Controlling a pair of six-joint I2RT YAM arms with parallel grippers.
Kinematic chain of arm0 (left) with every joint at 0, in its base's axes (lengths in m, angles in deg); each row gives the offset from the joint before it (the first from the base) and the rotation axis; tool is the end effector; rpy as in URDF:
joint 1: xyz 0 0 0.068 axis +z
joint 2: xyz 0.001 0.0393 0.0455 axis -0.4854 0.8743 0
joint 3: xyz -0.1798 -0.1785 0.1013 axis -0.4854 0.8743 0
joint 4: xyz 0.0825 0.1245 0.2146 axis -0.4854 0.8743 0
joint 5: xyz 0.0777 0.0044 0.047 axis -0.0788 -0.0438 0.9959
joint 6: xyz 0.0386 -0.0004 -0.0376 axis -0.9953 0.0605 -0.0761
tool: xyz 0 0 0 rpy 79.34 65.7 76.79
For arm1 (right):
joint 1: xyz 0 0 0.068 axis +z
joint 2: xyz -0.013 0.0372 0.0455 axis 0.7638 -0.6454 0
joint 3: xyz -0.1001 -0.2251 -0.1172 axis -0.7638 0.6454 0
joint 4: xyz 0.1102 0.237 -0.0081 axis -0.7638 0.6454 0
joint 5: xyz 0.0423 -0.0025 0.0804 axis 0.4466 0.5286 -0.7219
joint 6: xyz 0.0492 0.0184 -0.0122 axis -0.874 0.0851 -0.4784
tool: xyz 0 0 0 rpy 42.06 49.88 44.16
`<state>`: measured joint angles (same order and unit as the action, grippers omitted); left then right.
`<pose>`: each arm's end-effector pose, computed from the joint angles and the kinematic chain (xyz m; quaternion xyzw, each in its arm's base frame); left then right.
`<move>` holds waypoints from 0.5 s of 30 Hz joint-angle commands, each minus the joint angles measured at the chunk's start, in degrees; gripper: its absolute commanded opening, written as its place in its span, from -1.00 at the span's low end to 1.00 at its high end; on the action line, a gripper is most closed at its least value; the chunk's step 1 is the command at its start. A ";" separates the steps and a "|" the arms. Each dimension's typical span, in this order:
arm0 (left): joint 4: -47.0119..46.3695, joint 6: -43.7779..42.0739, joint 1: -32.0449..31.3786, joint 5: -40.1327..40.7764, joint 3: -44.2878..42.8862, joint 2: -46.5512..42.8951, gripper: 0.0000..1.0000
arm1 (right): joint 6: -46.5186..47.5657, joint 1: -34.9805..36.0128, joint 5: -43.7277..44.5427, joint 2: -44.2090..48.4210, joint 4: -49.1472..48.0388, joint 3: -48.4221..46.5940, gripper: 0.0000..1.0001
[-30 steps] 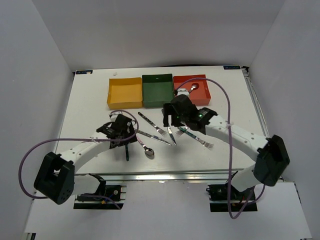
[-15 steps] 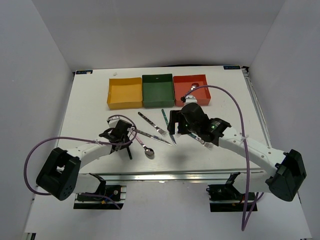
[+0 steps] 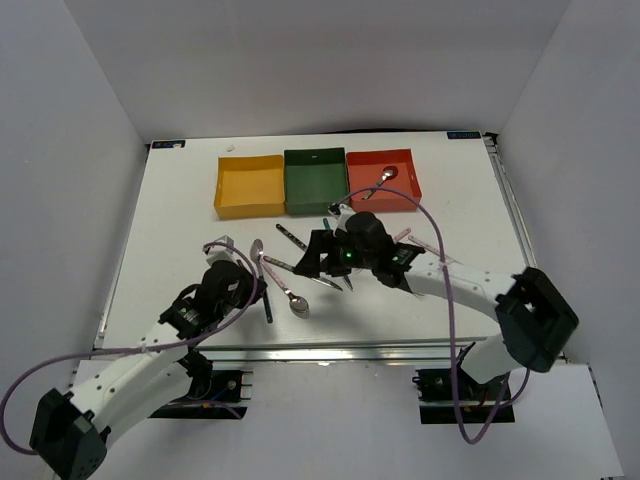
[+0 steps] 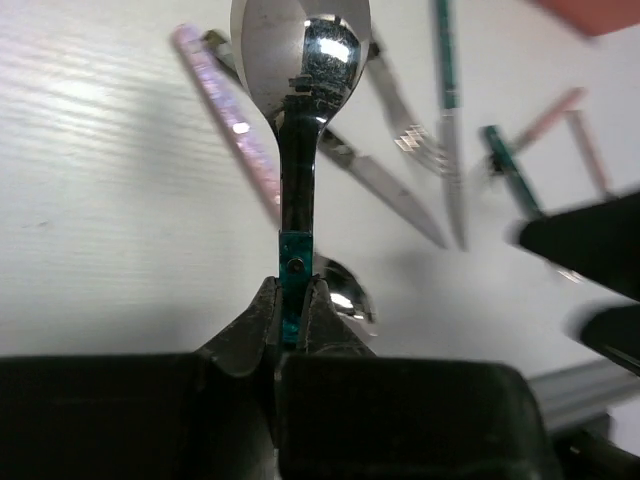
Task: Sort the eating utensils into containers
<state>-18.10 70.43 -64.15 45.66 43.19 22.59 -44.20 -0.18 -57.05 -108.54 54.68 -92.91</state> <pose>0.1388 -0.0876 0.1944 -0.1582 0.8966 -0.1904 0.3673 0.2037 0.2498 0.2506 -0.1280 0.8384 0.4229 0.3191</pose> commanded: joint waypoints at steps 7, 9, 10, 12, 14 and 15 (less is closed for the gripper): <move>-12.02 -1.46 -0.48 -12.81 5.27 -7.35 -1.00 | -10.99 2.32 -7.49 -11.67 -13.84 -8.19 0.68; -12.47 -1.81 -0.48 -13.17 5.01 -6.83 -1.00 | -10.81 2.75 -7.06 -13.24 -12.70 -9.86 0.67; -12.81 -1.90 -0.48 -13.17 4.83 -6.65 -1.00 | -10.29 2.84 -6.45 -13.87 -11.91 -10.38 0.65; -14.22 -1.99 -0.48 -15.54 4.57 -6.30 -1.00 | -9.76 3.02 -6.09 -16.06 -10.85 -11.97 0.64; -15.89 -2.08 -0.48 -16.50 4.48 -6.12 -1.00 | -9.58 3.11 -6.09 -17.73 -10.32 -12.49 0.57; -16.33 -2.08 -0.40 -16.77 4.39 -5.77 -1.00 | -9.40 3.28 -6.09 -19.30 -10.06 -13.19 0.55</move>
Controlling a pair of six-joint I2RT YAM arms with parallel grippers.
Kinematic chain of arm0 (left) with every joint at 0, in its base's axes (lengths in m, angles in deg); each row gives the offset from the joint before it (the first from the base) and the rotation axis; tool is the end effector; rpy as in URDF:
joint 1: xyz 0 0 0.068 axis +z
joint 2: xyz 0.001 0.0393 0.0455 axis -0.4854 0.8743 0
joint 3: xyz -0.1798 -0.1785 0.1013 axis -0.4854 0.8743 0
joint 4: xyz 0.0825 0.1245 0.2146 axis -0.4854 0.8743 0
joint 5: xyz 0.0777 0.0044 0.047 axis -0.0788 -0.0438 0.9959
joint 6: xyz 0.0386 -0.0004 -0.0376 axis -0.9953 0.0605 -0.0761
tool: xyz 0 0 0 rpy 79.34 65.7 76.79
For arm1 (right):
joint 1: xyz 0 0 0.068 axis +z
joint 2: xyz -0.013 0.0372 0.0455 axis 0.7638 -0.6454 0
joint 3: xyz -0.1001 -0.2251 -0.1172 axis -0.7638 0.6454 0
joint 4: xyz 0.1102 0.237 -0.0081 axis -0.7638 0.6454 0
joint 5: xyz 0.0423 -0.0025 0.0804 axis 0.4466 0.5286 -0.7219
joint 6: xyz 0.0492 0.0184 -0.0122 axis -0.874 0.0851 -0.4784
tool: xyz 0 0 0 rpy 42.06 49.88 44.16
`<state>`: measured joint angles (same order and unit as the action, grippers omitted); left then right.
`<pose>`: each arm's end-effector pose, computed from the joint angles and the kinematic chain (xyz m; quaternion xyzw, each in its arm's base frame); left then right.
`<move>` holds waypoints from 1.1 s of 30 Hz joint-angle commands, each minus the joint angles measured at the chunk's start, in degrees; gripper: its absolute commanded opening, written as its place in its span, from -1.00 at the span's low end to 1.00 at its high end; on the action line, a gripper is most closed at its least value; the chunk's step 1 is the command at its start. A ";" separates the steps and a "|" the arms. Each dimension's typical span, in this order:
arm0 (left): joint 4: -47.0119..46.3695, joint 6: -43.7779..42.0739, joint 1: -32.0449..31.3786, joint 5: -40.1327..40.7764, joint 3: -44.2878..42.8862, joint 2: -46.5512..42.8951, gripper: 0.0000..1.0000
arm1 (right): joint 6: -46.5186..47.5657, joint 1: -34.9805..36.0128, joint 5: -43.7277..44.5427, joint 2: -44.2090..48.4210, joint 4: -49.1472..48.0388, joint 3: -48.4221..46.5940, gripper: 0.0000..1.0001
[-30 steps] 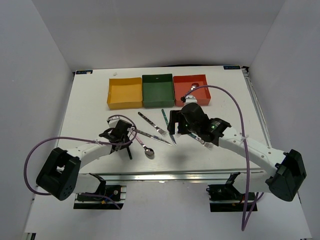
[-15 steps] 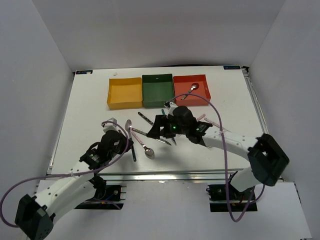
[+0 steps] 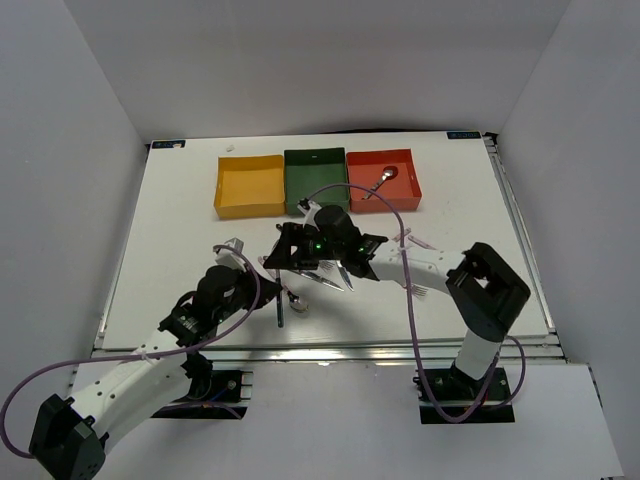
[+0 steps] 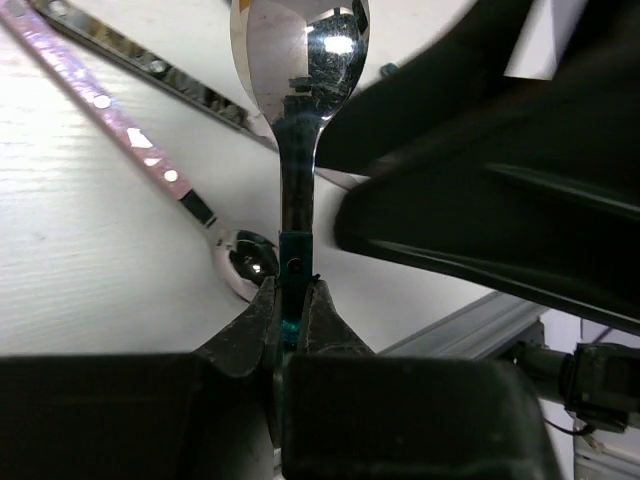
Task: Sort the eating utensils into containers
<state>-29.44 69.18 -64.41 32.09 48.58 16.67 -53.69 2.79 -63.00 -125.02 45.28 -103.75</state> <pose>0.1304 -0.0928 0.1941 -0.0944 0.8637 -0.3312 0.3681 0.2296 0.3172 0.2336 -0.1104 0.8204 0.4999 0.2548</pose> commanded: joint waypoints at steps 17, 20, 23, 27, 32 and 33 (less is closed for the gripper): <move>23.91 -5.23 -0.22 16.04 -18.58 0.85 0.96 | 5.62 -16.89 18.11 -0.63 20.33 -15.77 -1.00; 23.92 -6.19 -0.22 12.37 -20.34 0.77 0.96 | 4.75 -24.54 26.91 -5.88 26.57 -25.34 -1.00; 24.36 -6.98 -0.22 11.04 -20.87 0.85 0.96 | 5.80 -31.57 28.76 -14.66 30.70 -38.58 -1.00; 25.16 -7.42 -0.22 9.99 -20.52 1.47 0.96 | 7.47 -35.10 31.41 -25.59 35.64 -52.59 -1.00; 24.54 -7.60 -0.22 8.58 -19.99 1.38 0.96 | 9.75 -36.51 30.09 -33.86 36.26 -59.13 -1.00; 24.63 -7.60 -0.31 8.58 -20.26 1.47 0.96 | 9.75 -36.60 30.26 -34.04 36.08 -58.96 -1.00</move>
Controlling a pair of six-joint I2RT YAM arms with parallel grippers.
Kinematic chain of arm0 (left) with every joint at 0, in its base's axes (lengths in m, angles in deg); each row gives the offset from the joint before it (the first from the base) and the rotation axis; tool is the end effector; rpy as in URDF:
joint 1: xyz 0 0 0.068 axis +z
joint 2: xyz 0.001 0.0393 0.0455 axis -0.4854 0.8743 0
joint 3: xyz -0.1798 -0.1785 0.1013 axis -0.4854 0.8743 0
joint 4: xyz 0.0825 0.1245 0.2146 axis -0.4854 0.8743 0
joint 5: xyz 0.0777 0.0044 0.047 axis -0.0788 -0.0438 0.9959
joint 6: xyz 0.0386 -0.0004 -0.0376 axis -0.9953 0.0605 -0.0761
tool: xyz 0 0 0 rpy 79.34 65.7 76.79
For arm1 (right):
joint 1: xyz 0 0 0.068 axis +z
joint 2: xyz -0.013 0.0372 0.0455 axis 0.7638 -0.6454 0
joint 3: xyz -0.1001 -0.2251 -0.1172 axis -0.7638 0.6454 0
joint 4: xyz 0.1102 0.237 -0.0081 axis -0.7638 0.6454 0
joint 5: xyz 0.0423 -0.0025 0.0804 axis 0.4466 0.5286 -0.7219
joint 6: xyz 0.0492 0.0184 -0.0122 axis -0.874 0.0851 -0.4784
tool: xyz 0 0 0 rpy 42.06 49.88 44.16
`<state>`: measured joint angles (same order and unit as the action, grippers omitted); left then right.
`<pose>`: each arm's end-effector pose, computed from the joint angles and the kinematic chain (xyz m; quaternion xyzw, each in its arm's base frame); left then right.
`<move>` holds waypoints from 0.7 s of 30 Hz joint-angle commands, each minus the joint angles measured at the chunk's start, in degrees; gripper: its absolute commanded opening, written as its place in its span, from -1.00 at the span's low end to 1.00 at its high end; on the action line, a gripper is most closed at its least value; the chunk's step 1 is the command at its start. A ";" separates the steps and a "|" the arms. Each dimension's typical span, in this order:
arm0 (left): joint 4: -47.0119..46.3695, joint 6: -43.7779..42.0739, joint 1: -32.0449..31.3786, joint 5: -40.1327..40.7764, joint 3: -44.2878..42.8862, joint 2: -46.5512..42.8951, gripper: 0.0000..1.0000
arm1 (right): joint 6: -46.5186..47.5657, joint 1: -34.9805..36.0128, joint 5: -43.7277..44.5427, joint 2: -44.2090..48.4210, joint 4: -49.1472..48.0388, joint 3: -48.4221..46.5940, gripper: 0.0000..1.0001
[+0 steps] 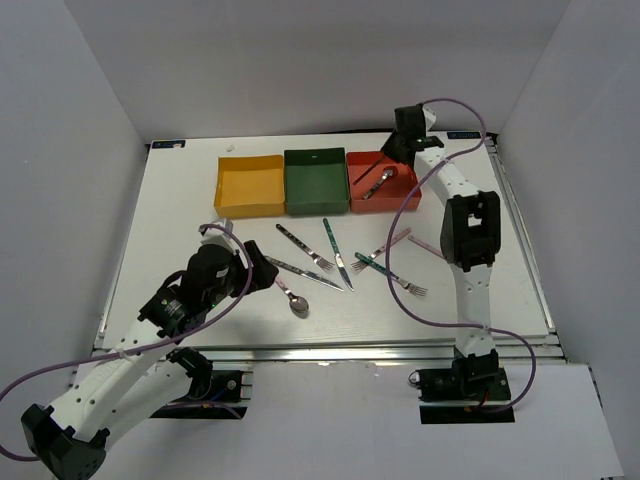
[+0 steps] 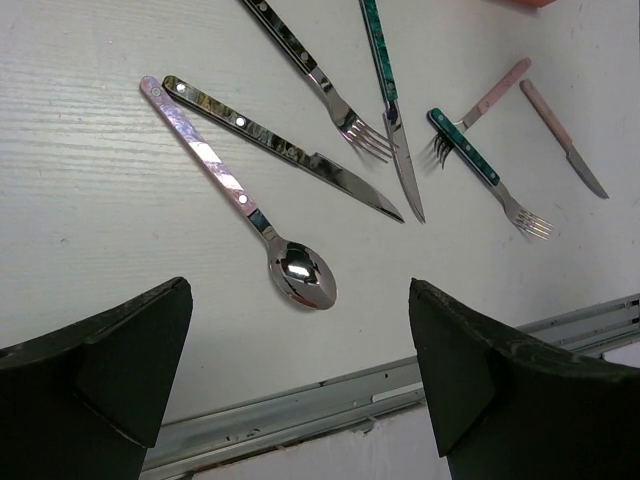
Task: Sort the eating utensils into containers
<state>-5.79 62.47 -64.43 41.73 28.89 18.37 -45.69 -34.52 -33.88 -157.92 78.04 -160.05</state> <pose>0.1305 -0.0857 0.2702 -0.0826 0.8861 -0.2225 0.3980 0.5225 0.1348 0.2544 0.2403 0.8378 0.1414 0.4694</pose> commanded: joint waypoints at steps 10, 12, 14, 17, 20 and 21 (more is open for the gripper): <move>4.23 -1.15 -0.29 -0.89 -2.84 -2.87 0.96 | 4.48 0.18 -0.87 1.93 0.85 3.41 0.00; 5.63 -1.33 -0.20 0.16 -3.72 -3.48 0.96 | 4.91 0.09 -1.48 2.63 1.91 2.53 0.23; 7.04 -2.29 -0.29 1.48 -5.91 -3.57 0.96 | 5.44 0.09 -1.66 5.26 2.35 4.18 0.41; 10.90 -5.44 -0.29 6.48 -10.82 -2.70 0.96 | 6.49 0.27 -1.57 10.35 2.61 6.21 0.61; 13.37 -8.79 -0.20 17.01 -13.57 -2.17 0.96 | 12.70 2.89 -3.85 15.98 1.92 9.55 0.61; 13.81 -8.97 -0.20 20.87 -14.27 -2.25 0.96 | 15.35 4.21 -8.29 17.38 1.30 12.43 0.61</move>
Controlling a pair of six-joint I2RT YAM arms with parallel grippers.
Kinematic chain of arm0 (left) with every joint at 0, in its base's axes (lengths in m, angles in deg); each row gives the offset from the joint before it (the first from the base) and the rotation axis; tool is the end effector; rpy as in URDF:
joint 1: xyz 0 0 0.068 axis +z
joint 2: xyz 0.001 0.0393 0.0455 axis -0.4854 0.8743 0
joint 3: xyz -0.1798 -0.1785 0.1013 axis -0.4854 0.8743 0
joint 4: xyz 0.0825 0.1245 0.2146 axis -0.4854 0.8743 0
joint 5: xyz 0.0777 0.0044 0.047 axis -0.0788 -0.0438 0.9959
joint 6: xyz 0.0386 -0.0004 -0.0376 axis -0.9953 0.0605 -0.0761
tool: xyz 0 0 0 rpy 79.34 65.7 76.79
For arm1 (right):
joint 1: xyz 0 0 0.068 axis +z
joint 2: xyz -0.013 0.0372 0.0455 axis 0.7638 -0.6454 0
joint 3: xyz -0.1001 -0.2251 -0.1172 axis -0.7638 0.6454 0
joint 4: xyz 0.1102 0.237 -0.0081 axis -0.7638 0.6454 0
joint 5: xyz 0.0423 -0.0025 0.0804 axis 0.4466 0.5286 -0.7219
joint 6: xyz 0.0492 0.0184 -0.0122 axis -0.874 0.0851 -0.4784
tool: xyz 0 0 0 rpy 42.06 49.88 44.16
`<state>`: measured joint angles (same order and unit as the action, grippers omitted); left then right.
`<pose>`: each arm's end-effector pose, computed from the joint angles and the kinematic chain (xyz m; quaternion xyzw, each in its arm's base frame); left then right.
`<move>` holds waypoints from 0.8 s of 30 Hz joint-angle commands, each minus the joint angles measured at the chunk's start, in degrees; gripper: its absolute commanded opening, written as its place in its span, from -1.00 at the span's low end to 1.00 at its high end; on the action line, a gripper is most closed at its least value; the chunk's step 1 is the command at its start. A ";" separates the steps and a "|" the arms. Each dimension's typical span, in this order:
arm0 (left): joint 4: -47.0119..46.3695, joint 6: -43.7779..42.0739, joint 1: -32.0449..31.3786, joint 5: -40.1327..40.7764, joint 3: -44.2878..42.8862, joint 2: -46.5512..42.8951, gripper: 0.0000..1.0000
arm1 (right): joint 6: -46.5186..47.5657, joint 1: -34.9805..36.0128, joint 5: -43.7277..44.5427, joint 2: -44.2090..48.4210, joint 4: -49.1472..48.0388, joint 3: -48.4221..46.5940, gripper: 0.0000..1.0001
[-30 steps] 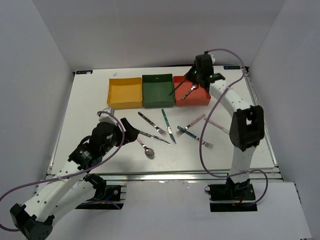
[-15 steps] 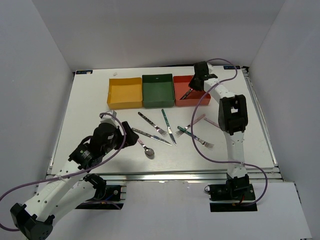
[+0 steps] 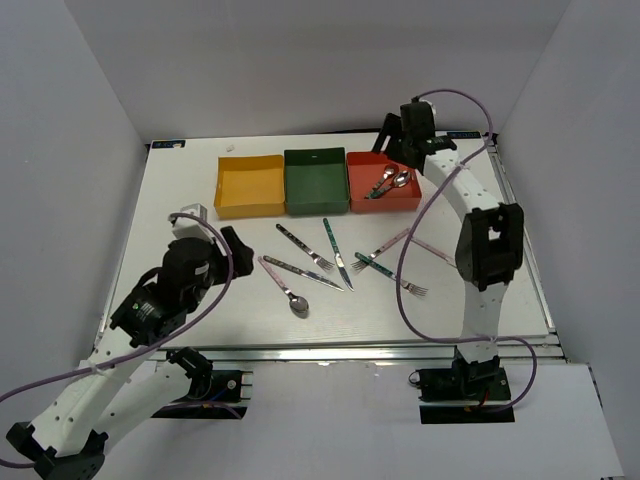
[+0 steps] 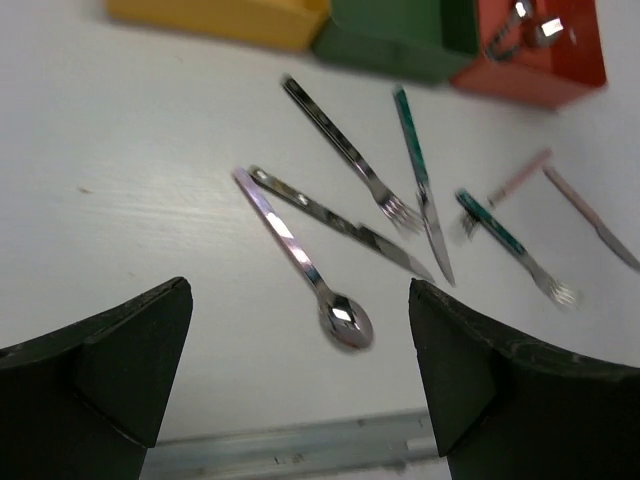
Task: Sort the eating utensils into containers
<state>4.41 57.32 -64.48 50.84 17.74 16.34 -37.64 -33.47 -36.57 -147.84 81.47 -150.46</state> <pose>0.1162 -0.0689 0.3236 -0.0815 0.8683 -0.1598 0.4625 0.4809 0.1347 0.2794 0.1620 0.8700 0.1213 0.4496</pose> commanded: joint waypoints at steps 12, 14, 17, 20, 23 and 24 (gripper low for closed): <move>4.84 3.30 -0.07 33.60 -1.55 -8.21 0.96 | 18.41 40.07 1.62 12.35 -0.99 22.29 0.56; 4.31 2.95 -0.07 32.81 -0.67 -10.93 0.96 | 18.32 43.24 1.74 9.53 -0.73 19.22 0.53; 3.16 1.98 -0.07 31.49 -0.32 -11.47 0.96 | 18.84 45.80 2.43 3.21 2.16 13.09 0.48; 3.52 1.90 -0.07 31.22 -0.58 -9.89 0.96 | 19.46 46.59 4.46 -1.90 4.10 9.21 0.45; 3.34 1.54 -0.07 30.52 -0.67 -8.14 0.96 | 19.55 46.68 3.32 -5.24 4.28 8.40 0.39; 3.34 1.46 -0.07 30.43 -0.67 -7.44 0.96 | 19.46 46.59 2.53 -6.12 4.28 8.49 0.26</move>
<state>8.22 59.46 -64.48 81.46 16.80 7.20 -18.69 13.48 -34.78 -153.42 84.01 -139.40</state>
